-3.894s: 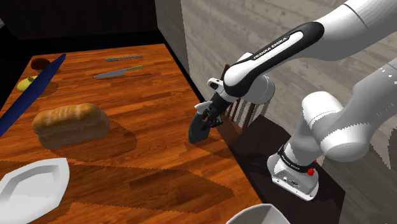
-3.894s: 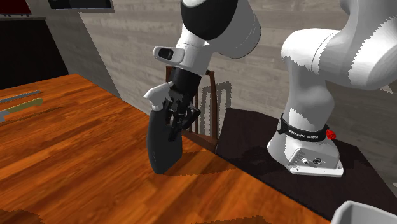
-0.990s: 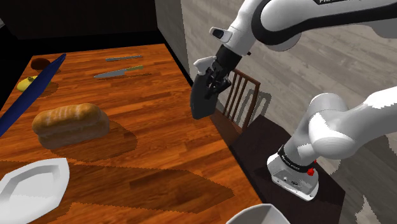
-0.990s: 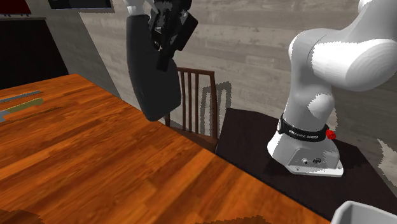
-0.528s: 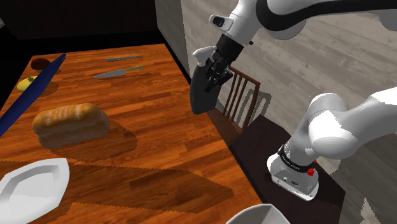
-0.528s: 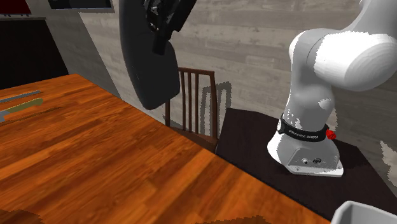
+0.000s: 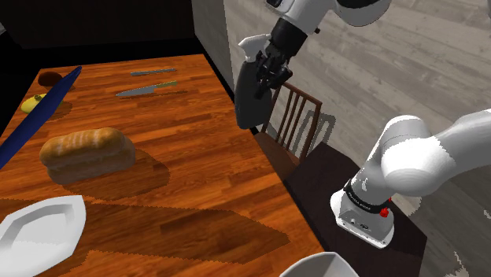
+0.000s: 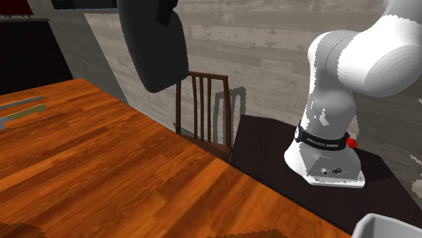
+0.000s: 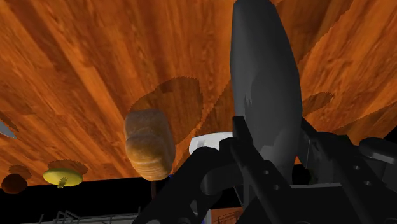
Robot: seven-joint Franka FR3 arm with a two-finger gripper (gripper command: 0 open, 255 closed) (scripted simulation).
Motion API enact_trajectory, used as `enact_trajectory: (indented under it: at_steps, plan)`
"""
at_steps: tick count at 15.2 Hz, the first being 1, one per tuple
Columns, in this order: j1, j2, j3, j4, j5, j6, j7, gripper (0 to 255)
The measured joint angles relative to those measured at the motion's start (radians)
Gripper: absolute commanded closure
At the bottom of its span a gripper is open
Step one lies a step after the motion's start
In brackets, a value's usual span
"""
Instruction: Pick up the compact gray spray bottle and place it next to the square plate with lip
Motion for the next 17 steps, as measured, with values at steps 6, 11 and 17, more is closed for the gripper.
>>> enact_trajectory:
  at_steps: [6, 11, 17]
  plan:
    - [-0.006, -0.011, 0.017, 0.065, -0.004, -0.057, 0.038, 255]
    - [0.016, 0.063, 0.092, 0.145, 0.025, 0.015, 0.103, 255]
    - [0.036, 0.223, 0.215, 0.266, 0.031, 0.109, 0.215, 255]
